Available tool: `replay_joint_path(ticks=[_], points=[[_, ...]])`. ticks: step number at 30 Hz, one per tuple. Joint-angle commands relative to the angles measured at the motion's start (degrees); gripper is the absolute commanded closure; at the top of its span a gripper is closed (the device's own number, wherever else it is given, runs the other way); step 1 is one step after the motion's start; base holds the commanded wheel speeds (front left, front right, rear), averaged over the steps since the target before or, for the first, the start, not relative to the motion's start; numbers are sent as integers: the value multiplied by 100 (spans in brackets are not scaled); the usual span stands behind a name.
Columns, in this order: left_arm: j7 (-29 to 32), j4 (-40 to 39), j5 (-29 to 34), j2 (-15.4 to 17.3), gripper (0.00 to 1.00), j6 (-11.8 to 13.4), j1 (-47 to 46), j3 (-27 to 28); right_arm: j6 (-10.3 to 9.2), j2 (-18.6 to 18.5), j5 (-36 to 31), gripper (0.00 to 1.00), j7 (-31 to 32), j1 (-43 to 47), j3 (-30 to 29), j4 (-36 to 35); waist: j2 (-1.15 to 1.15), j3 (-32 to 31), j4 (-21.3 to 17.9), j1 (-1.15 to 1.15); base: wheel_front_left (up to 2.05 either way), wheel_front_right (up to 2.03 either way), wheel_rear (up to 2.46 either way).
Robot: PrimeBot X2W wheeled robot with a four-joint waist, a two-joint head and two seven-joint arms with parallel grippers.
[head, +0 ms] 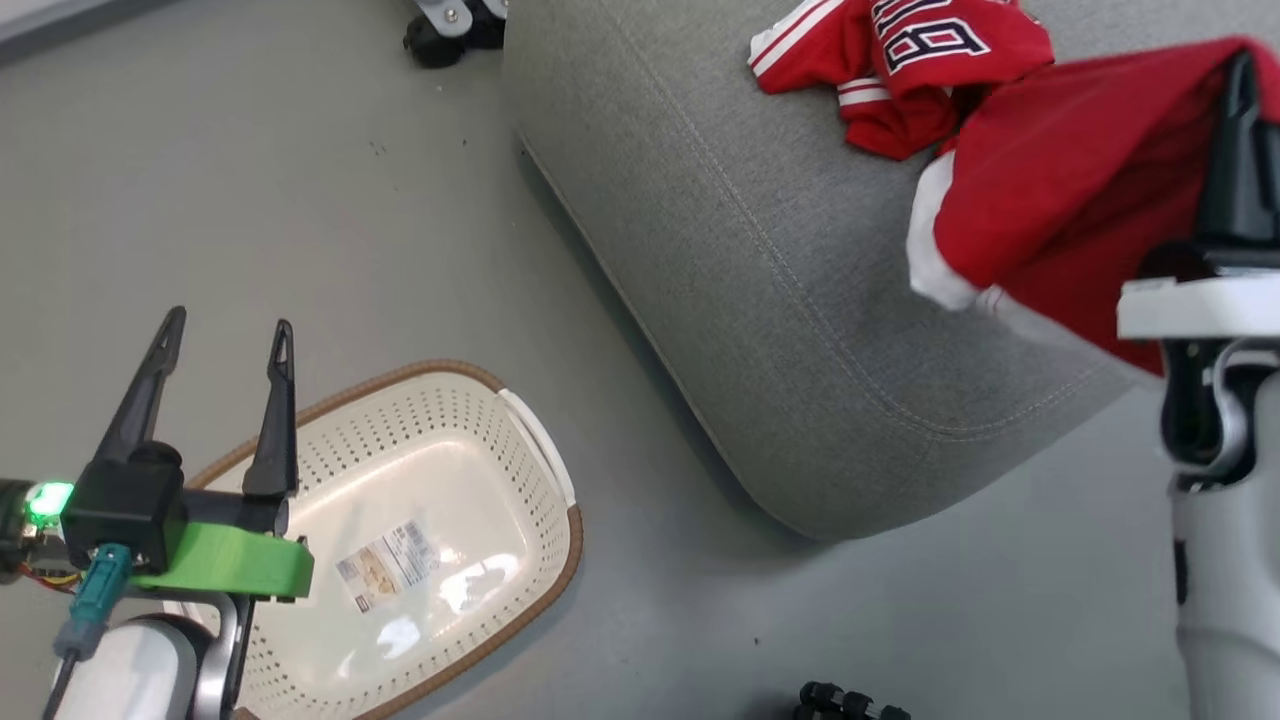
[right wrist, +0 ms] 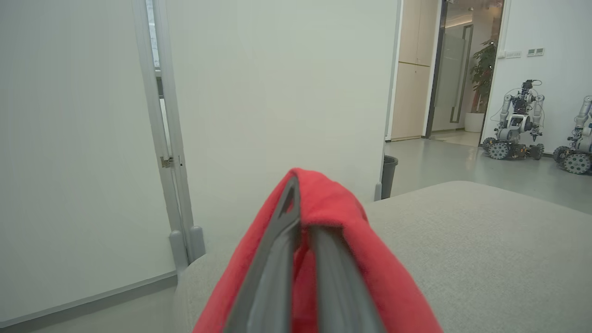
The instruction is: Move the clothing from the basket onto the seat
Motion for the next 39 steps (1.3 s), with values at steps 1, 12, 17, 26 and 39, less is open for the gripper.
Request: replay_joint_path(ticks=[1,12,17,26,39], points=[[50,-79,33,105,0,-17,-136,24,0,-94,58,100,4,-284,-93,-29,0,530,219,0,0,0,0],[165,-664,191,340,0,-108,-718,27,-1,-1200,370,100,318,-2246,-752,668,0,1627,859,0,0,0,0],[141,-780,261,375,0,-148,-1009,0,-1,-1539,673,100,229,-2794,-677,1676,0,2167,1112,0,0,0,0],[67,-699,300,372,0,-172,-1228,-72,-1,-1473,889,100,-156,-2948,-330,3422,0,2541,1269,0,0,0,0],[-87,-356,185,255,0,-128,-1099,-170,-1,-1127,734,0,-263,-2038,-485,3434,0,1977,1186,0,0,0,0]])
